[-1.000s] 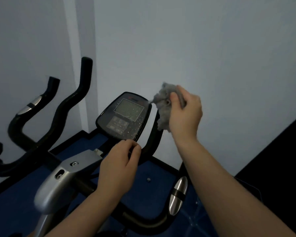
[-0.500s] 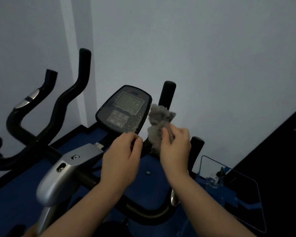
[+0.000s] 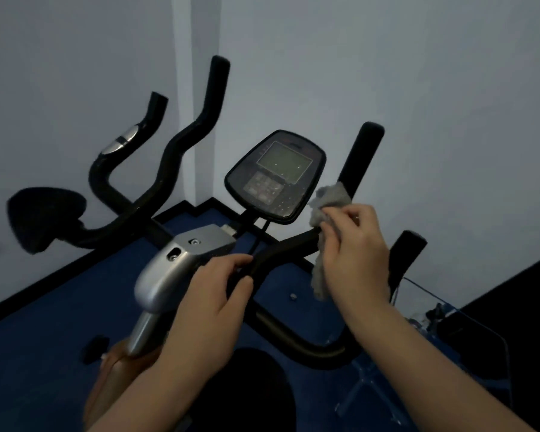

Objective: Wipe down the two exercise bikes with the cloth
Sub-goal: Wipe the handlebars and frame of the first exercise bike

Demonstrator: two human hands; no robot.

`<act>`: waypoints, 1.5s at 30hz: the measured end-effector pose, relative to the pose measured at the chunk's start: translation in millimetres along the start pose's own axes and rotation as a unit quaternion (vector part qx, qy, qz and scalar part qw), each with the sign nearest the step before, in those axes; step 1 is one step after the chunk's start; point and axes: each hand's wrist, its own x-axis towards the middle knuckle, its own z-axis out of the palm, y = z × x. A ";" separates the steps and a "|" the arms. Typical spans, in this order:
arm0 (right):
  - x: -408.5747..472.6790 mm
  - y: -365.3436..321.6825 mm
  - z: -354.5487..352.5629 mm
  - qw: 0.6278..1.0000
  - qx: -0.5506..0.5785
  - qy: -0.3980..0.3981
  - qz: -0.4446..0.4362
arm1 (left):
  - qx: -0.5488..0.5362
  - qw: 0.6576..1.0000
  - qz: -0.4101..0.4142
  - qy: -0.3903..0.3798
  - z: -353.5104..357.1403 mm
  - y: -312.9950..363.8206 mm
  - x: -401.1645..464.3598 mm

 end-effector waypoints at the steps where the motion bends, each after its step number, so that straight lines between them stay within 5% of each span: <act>1: -8.9 -7.5 1.4 1.000 -0.001 -0.009 -0.004 | 0.000 1.000 0.000 0.006 -2.5 -4.5 -7.7; 6: -24.7 -29.6 -6.2 0.986 0.057 -0.149 -0.047 | -0.060 0.997 -0.027 0.045 -8.2 -17.1 -31.5; 12: -8.9 -22.2 -6.5 0.995 0.047 -0.054 0.065 | -0.095 0.993 -0.039 0.050 -3.8 -24.2 -49.0; 21: -54.1 -59.1 16.8 0.981 0.105 -0.159 0.028 | -0.198 0.972 -0.090 0.088 2.7 -29.2 -48.7; 25: -63.7 -64.3 10.2 0.958 0.099 -0.264 -0.052 | -0.268 0.951 -0.102 0.115 5.4 -29.0 -51.6; 30: -45.3 -61.5 -5.6 0.871 0.167 -0.453 -0.090 | -0.272 0.942 -0.113 0.160 6.7 -25.4 -58.5; 33: -20.7 -52.4 -6.2 0.944 0.125 -0.298 -0.069 | -0.247 0.944 -0.114 0.189 10.4 -22.7 -61.8; 35: -26.6 -58.6 -0.6 0.960 0.093 -0.254 -0.071 | -0.242 0.940 -0.112 0.211 15.7 -21.0 -66.3; 41: -71.0 -77.5 1.5 0.855 0.186 -0.460 -0.153 | -0.246 0.934 -0.082 0.247 26.9 -11.4 -82.8; 45: -65.7 -66.2 -5.7 0.837 0.220 -0.447 -0.226 | -0.213 0.952 -0.078 0.206 27.0 -11.4 -108.0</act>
